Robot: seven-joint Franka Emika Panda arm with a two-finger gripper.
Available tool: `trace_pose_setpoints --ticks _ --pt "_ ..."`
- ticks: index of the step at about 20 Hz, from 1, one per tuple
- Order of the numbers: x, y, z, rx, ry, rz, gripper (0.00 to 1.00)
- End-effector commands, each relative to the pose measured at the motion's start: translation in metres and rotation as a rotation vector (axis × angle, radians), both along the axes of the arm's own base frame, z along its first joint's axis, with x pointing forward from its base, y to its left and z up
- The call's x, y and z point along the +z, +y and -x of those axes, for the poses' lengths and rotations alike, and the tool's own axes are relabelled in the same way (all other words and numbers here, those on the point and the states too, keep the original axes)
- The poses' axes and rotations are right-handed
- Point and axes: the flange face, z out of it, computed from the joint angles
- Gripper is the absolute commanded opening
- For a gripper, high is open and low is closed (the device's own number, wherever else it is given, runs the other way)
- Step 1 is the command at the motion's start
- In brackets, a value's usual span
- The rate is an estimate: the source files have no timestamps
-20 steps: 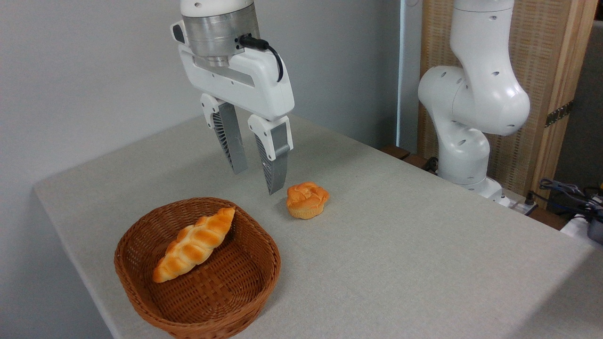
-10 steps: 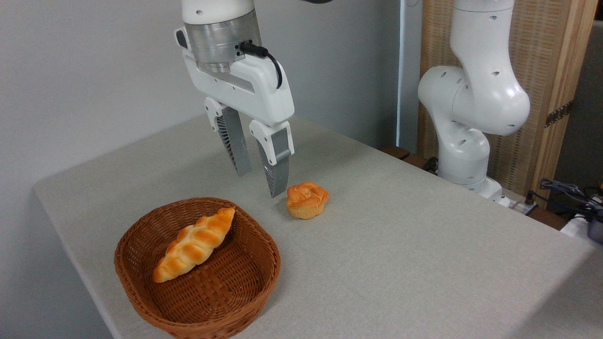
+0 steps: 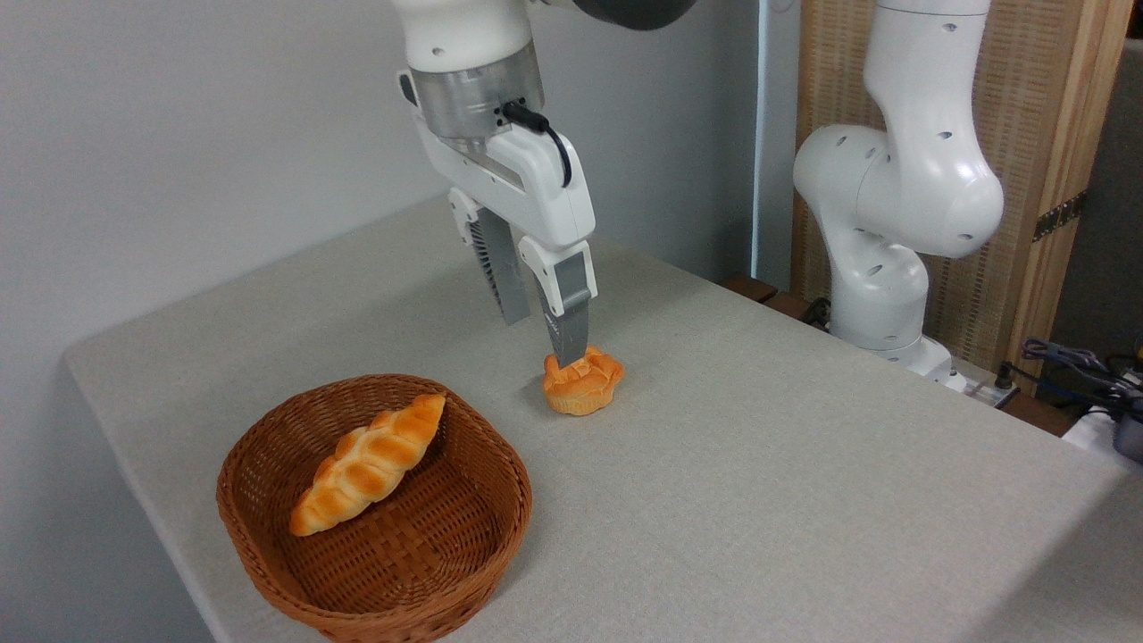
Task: Put bread into the basket
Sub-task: 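Lower the open gripper over the round orange bun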
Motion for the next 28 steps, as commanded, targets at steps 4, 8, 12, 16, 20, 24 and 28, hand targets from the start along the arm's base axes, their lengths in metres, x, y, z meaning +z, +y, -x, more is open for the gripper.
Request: trace_pose_setpoints --ticks 4,8,12,16,20,24,28 --pt "-0.056 -0.027 0.053 -0.128 -0.065 0.007 1.0" --pt "-0.082 -0.033 0.076 -0.134 -0.069 0.023 1.0" --pt "-0.086 -0.04 0.077 -0.124 -0.059 0.06 1.0" --pt "-0.093 -0.042 0.075 -0.095 -0.048 0.105 1.0" --pt "-0.105 -0.048 0.076 -0.101 -0.033 0.107 1.0" --pt "-0.117 -0.055 0.076 -0.08 -0.042 0.127 1.0" --pt "-0.123 -0.058 0.074 -0.074 -0.03 0.133 1.0"
